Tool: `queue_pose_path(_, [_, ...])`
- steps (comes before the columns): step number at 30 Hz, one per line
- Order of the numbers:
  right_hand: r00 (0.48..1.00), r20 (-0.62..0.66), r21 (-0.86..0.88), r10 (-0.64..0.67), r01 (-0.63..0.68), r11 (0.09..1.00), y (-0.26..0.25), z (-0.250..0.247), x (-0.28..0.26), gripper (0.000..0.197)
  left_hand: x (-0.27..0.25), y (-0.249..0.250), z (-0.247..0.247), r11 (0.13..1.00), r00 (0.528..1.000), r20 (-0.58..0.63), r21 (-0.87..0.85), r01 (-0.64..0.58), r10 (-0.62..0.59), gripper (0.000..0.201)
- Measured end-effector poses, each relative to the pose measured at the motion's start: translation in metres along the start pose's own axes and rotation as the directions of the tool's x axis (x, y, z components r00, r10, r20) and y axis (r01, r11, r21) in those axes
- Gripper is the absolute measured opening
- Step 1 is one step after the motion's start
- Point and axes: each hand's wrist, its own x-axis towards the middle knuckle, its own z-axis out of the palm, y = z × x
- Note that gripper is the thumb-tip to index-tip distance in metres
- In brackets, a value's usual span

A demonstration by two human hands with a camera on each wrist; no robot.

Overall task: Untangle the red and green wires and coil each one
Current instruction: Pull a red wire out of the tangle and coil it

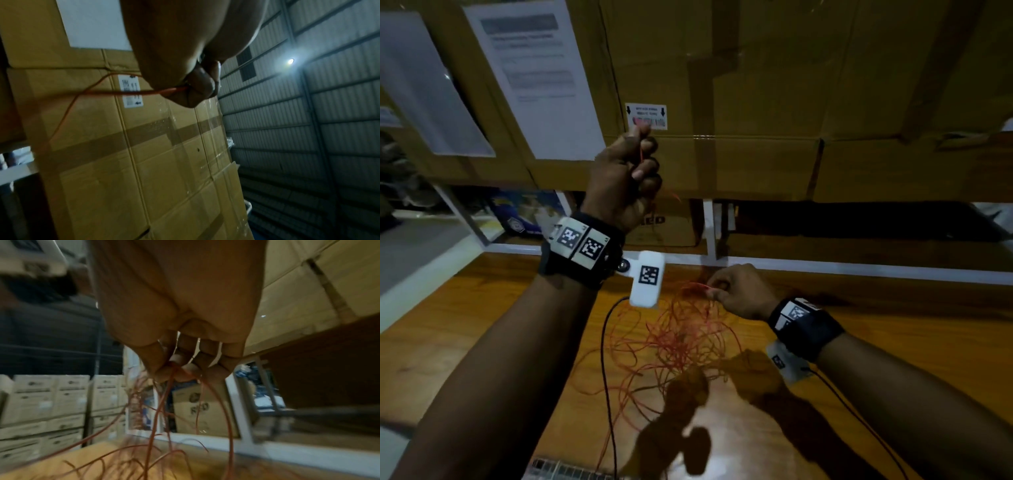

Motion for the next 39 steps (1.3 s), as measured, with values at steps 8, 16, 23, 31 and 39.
queue_pose_path(8, [0.99,-0.007,-0.022,0.142,-0.142,0.99,0.032,-0.016,-0.007,0.035,-0.012,0.03,-0.054,0.989,0.986,-0.16,-0.129,-0.066,0.045,0.013])
queue_pose_path(16, [0.883,-0.464,0.328,0.072,0.096,0.94,-0.036,-0.078,-0.048,0.02,-0.052,-0.066,0.012,0.999,0.961,-0.276,-0.036,-0.022,0.011,0.012])
queue_pose_path(23, [0.975,-0.218,0.291,0.045,0.021,0.957,-0.043,-0.074,-0.102,0.016,-0.074,-0.141,0.061,0.994,0.969,-0.228,0.016,0.105,-0.098,0.012])
queue_pose_path(31, [0.932,-0.285,0.356,0.225,-0.115,0.927,-0.021,-0.055,-0.149,0.022,-0.101,-0.193,0.07,0.969,0.96,-0.141,0.017,0.247,-0.242,0.013])
queue_pose_path(39, [0.928,-0.319,0.242,0.19,-0.115,0.964,-0.007,-0.042,-0.187,0.028,-0.109,-0.205,0.052,0.896,0.886,-0.132,-0.069,0.438,-0.444,0.015])
